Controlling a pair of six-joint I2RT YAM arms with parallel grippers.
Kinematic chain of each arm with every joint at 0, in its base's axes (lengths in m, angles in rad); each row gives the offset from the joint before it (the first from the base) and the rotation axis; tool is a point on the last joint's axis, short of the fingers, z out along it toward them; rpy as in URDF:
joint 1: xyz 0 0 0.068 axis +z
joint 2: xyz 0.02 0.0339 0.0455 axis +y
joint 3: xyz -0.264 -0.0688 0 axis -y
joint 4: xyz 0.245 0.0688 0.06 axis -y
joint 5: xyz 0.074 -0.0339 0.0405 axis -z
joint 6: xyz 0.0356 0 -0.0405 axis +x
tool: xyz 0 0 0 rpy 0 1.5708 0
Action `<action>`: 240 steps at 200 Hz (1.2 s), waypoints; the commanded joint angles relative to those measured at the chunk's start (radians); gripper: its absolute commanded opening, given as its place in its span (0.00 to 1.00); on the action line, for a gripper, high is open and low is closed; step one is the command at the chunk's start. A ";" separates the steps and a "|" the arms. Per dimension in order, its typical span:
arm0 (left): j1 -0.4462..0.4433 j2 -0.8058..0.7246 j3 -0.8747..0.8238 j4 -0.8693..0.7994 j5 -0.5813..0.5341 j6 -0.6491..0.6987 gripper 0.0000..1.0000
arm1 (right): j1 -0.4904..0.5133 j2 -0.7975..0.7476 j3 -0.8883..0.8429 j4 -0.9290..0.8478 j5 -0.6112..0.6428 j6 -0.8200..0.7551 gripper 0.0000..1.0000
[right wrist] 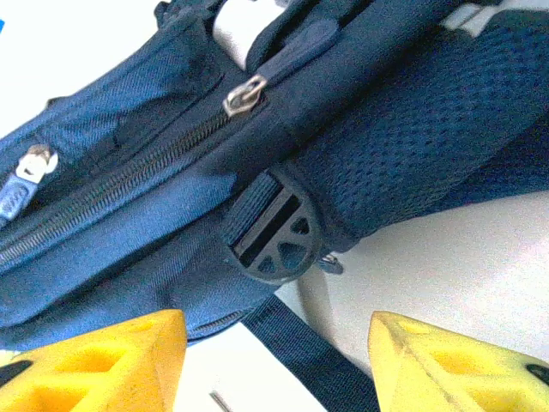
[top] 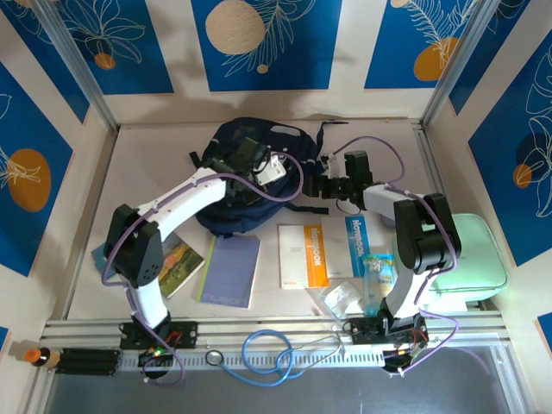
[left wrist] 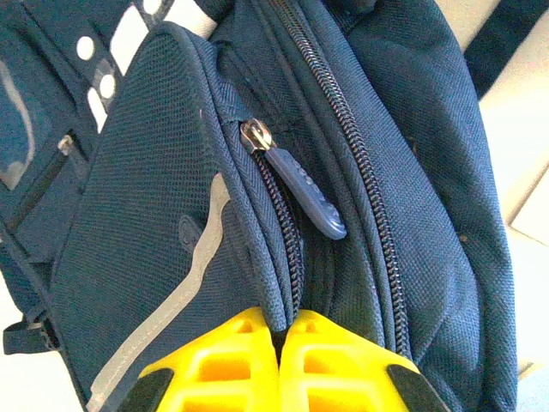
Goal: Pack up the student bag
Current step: Unzip the student bag at the top-center of the table.
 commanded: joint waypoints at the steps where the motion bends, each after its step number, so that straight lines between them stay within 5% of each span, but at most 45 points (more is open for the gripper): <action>1: 0.039 -0.111 0.003 0.106 0.000 -0.021 0.00 | 0.016 0.014 -0.012 0.042 -0.044 -0.059 0.56; 37: 0.084 -0.188 -0.044 0.147 0.037 -0.023 0.00 | 0.033 0.019 -0.003 0.032 -0.044 -0.101 0.50; 140: 0.150 -0.274 -0.137 0.223 0.168 -0.062 0.00 | 0.112 0.166 0.242 -0.021 -0.112 -0.250 0.53; 193: 0.161 -0.284 -0.150 0.236 0.208 -0.064 0.00 | 0.123 0.244 0.363 -0.143 -0.057 -0.331 0.42; 240: 0.164 -0.284 -0.156 0.232 0.223 -0.065 0.00 | 0.118 0.250 0.378 -0.212 0.047 -0.385 0.42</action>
